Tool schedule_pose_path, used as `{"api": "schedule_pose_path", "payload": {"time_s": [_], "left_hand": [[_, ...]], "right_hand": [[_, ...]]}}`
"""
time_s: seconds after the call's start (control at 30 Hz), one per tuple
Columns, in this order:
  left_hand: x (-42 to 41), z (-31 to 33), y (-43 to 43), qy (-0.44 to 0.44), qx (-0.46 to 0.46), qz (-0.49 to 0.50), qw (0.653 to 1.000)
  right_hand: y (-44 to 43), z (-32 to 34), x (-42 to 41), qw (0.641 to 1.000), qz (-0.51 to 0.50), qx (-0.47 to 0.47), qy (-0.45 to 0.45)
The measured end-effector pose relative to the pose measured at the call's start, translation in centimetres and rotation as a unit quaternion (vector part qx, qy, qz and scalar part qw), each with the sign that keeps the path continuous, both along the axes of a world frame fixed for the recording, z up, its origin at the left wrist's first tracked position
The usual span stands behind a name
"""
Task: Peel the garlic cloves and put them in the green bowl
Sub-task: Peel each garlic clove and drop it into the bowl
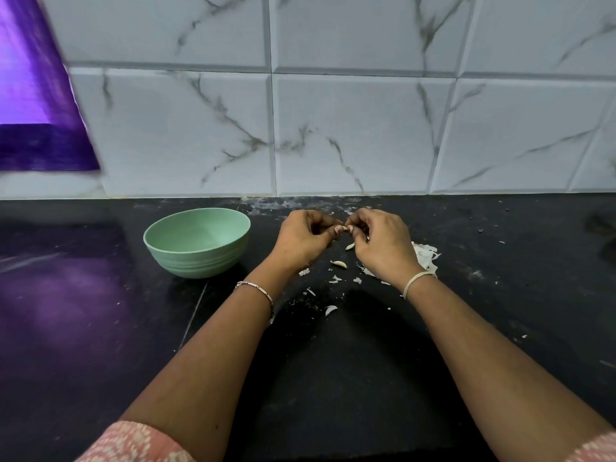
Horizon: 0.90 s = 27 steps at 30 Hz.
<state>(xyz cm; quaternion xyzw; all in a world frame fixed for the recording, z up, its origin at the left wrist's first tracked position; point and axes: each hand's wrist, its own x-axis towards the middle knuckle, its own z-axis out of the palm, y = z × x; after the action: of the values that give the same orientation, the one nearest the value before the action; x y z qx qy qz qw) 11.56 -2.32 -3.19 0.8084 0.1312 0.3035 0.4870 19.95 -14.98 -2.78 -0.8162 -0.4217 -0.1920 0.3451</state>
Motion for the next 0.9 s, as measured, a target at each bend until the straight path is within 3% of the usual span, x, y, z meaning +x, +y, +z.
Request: {"api": "schedule_pose_path", "payload": {"time_s": [0.37,0.67,0.9], "left_hand": [[-0.6,0.2,0.2,0.007,-0.088,-0.047,0.995],[-0.6,0.9,-0.7,-0.028,-0.232,-0.020,0.972],[-0.9,1.4,-1.3,-0.029,-0.273,-0.025,0.961]], "right_hand": [[0.1,-0.2,0.1,1.000,0.010,-0.012,-0.005],[0.4,-0.2,0.7,0.989,0.056,0.072,0.113],[0.2,0.2,0.8,0.989,0.070,0.098,0.089]]}}
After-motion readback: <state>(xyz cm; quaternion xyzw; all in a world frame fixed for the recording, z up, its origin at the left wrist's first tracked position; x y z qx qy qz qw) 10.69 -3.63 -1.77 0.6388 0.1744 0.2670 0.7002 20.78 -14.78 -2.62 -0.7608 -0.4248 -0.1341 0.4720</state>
